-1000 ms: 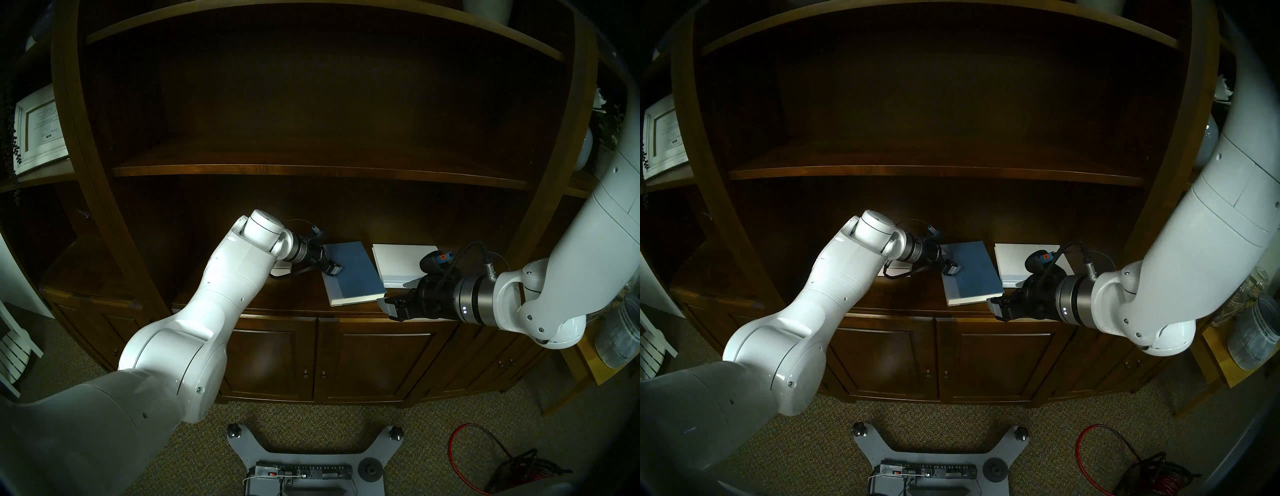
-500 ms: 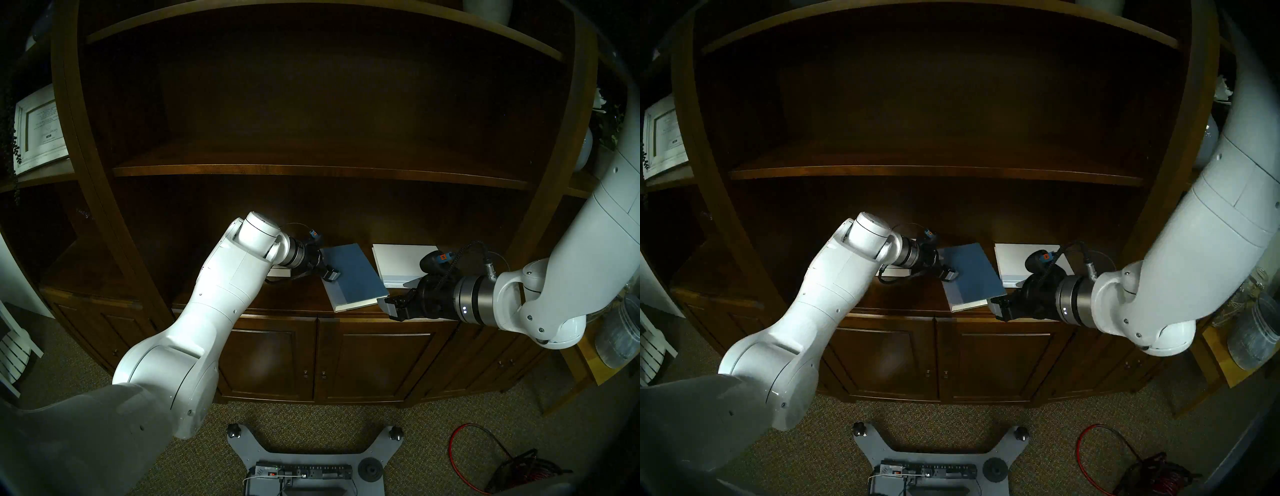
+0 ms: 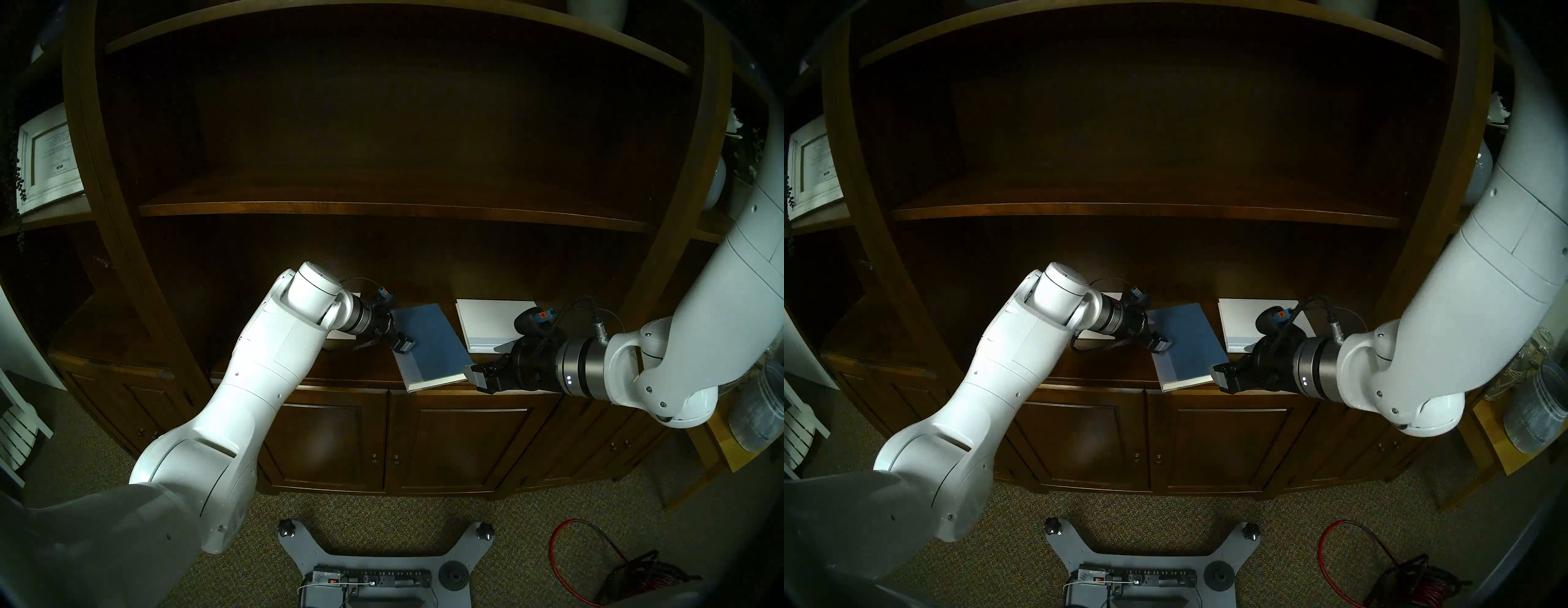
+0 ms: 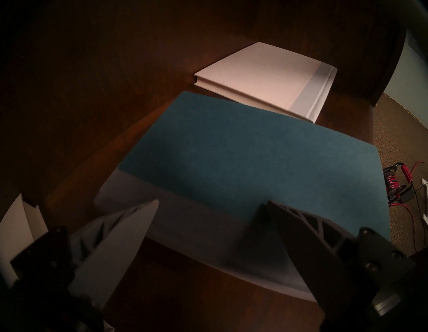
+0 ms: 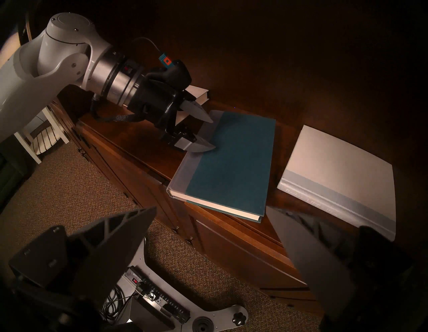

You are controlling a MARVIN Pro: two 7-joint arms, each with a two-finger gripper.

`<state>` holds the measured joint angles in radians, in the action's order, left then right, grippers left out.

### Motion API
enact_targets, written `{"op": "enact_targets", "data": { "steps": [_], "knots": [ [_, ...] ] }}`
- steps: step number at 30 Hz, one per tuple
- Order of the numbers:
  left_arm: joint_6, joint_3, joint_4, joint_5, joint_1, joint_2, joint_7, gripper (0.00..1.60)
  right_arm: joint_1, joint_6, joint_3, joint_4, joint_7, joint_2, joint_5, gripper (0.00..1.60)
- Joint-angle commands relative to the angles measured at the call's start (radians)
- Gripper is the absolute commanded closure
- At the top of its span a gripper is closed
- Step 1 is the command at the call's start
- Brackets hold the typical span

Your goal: Close the books and align them horizontally on the shelf

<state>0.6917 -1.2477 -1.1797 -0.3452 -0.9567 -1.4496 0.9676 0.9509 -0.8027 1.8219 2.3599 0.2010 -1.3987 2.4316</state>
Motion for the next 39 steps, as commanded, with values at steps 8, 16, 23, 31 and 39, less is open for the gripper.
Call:
{"op": "enact_targets", "data": {
  "steps": [8, 16, 23, 31, 39],
  "knots": [
    [0.028, 0.007, 0.006, -0.012, -0.029, 0.037, 0.010, 0.00, 0.021, -0.013, -0.003, -0.002, 0.002, 0.001, -0.004, 0.00],
    [0.027, 0.018, 0.015, -0.027, -0.022, 0.055, 0.010, 0.00, 0.021, -0.013, -0.003, -0.003, 0.001, 0.002, -0.004, 0.00],
    [0.022, 0.021, 0.016, -0.026, -0.029, 0.070, 0.011, 0.00, 0.021, -0.012, -0.003, -0.003, 0.001, 0.002, -0.004, 0.00],
    [0.020, -0.003, 0.023, -0.008, -0.023, 0.076, 0.006, 0.00, 0.021, -0.012, -0.003, -0.003, 0.000, 0.002, -0.005, 0.00],
    [0.058, -0.071, -0.116, 0.057, -0.063, 0.069, 0.027, 0.00, 0.022, -0.013, -0.003, -0.002, 0.000, 0.003, -0.006, 0.00]
  ]
}}
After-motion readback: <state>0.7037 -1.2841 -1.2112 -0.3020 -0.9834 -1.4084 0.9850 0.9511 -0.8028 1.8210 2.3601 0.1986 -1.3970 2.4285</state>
